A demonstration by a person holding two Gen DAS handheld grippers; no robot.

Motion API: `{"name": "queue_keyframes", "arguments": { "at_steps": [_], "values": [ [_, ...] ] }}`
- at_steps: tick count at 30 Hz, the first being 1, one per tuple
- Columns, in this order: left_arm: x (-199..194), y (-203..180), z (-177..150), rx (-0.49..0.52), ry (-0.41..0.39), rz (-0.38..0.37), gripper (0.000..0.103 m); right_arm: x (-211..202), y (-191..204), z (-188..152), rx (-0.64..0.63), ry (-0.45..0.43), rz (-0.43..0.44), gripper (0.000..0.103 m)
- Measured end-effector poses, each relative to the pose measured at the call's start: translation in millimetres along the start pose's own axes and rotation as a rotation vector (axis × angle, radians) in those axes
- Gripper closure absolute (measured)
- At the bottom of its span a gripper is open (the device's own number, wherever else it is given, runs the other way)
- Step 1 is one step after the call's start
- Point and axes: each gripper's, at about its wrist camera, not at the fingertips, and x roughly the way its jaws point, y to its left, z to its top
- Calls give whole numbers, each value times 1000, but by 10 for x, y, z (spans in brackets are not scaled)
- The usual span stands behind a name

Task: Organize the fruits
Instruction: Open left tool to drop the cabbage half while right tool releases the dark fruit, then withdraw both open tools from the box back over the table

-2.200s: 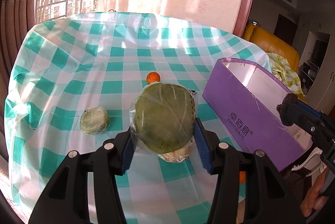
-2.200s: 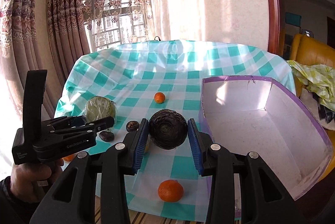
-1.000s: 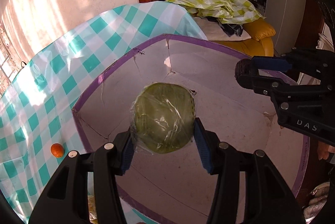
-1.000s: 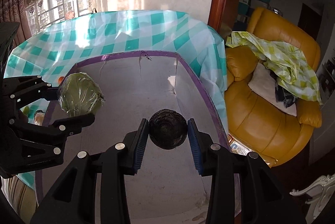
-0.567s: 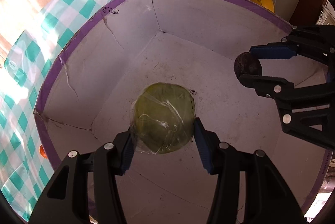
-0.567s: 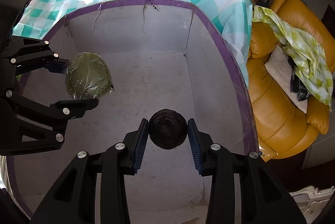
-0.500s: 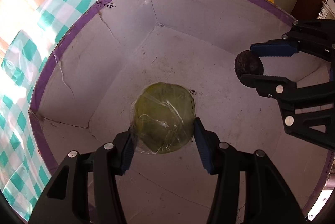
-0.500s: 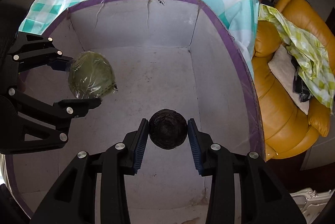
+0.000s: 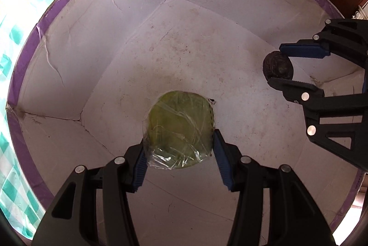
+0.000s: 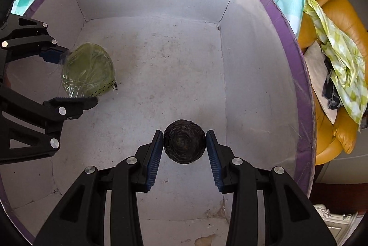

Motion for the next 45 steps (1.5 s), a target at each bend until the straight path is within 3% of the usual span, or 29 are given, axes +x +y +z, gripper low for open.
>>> {"name": "queue_keyframes", "arguments": {
  "at_steps": [5,10,16,18,20,28,32,33,34,35,39,45],
  "values": [
    [-3,-9,-20,13,11,-6,51,35,40,-10,-14,31,1,63],
    [3,66,116,19,4,-32,46,11,38,3,-10,26,18,50],
    [-61,125,155,1,-36,-61,43,-25,22,-4,8,5,37,49],
    [-125,150,158,-8,-84,-78,38,-69,12,-17,21,-22,55,47],
    [-217,178,158,-23,-149,-88,24,-120,-2,-37,35,-56,59,47],
    [-477,154,-62,-56,-391,-82,21,-319,-121,-107,81,-218,42,45],
    [-601,-9,-269,-36,-513,-51,7,-380,-172,-114,86,-274,59,33],
    [-644,-2,-315,-40,-538,-38,6,-421,-184,-123,99,-298,35,18],
    [-679,9,-358,-51,-567,-22,5,-487,-208,-145,118,-337,18,15],
    [-709,34,-391,-65,-593,-9,4,-427,-216,-156,124,-335,10,4],
    [-912,80,-574,-111,-682,62,3,-577,-336,-245,196,-431,37,5],
    [-1186,144,-903,-190,-776,77,3,-712,-368,-358,243,-527,22,5]
  ]
}}
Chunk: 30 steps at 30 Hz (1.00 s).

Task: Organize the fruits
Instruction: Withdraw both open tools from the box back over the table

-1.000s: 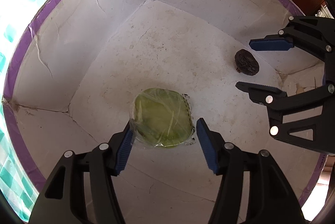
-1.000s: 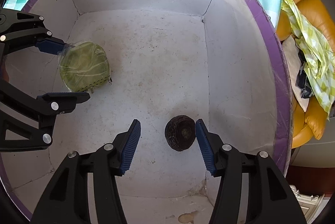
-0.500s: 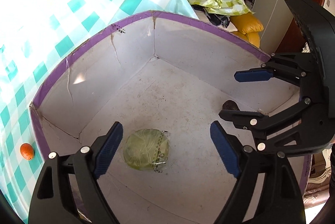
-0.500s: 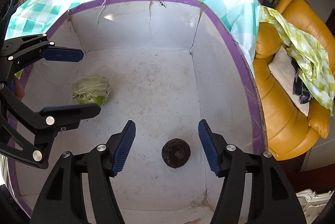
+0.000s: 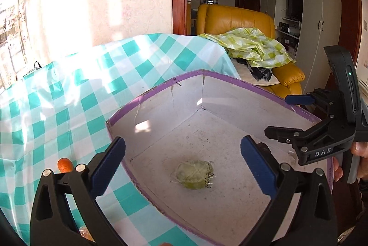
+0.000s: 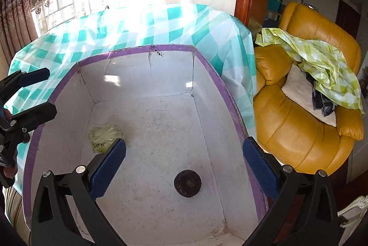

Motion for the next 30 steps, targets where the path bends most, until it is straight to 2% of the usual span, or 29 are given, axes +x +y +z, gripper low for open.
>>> {"name": "queue_keyframes", "arguments": {
  "at_steps": [4,7,10,14,21,30],
  "values": [
    [-233,23,-99,2,-51,11,3,-227,11,-11,32,-104,7,5],
    [-379,52,-173,-1,-75,6,3,-535,65,-58,51,-237,67,5],
    [-529,103,-248,-18,-96,-15,3,-853,188,-112,53,-360,43,5],
    [-739,223,-367,-51,-138,22,3,-1181,376,-213,70,-470,71,5],
    [-1041,537,-628,-107,-184,94,3,-1461,776,-470,85,-553,116,5],
    [-1366,1045,-1122,-255,-201,202,3,-1536,1314,-770,31,-564,158,5]
  ]
}}
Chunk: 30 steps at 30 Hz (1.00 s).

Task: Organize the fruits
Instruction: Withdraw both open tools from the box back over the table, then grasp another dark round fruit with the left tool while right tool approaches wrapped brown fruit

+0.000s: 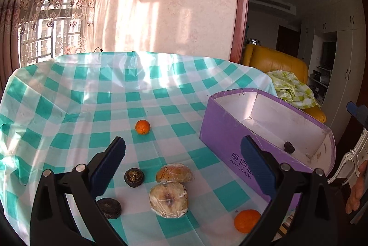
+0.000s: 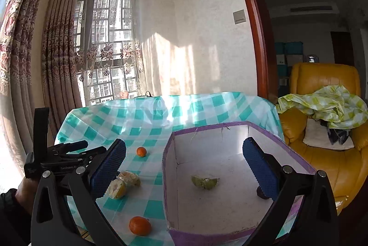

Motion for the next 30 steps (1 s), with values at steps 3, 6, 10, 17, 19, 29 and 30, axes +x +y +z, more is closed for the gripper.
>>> {"name": "queue_keyframes", "arguments": {
  "at_steps": [3,6,10,17,19,29,30],
  "values": [
    [-95,199,-81,-44,-1,30,3,-20,220,-77,-37,-1,9,5],
    [-184,378,-177,-76,3,57,3,24,395,-165,-48,22,40,5],
    [-259,596,-335,-132,29,97,3,120,611,-309,-64,69,83,5],
    [-292,879,-636,-211,100,146,4,381,881,-545,-73,166,117,5],
    [-285,927,-693,-224,111,149,5,464,946,-603,-84,194,118,5],
    [-71,1076,-844,-264,246,217,22,978,1188,-792,-90,363,118,5],
    [-47,1073,-850,-258,259,225,22,1037,1196,-791,-85,374,119,5]
  ]
}}
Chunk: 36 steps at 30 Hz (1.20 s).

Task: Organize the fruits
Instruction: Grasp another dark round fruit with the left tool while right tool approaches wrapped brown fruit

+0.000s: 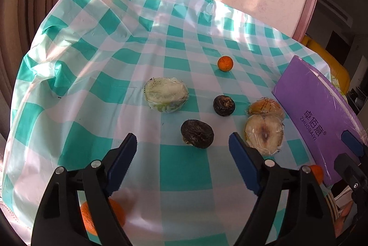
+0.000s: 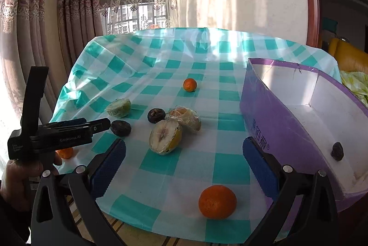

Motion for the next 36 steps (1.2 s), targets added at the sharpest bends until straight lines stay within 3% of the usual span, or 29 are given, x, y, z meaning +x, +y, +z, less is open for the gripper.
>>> {"name": "queue_keyframes", "arguments": {
  "at_steps": [5,18,21,24,29,36],
  "values": [
    [121,-101,4,62,46,25,30,272,-22,84,47,47,11,5],
    [399,-284,70,183,112,120,37,781,-103,264,188,155,24,5],
    [461,-300,85,194,127,110,44,867,-99,315,194,165,19,5],
    [506,-293,73,192,144,94,62,977,-96,352,206,189,20,5],
    [492,-279,50,183,130,84,64,1161,-84,369,222,243,10,5],
    [456,-246,28,166,113,73,64,1326,-123,359,252,301,9,22]
  ]
}}
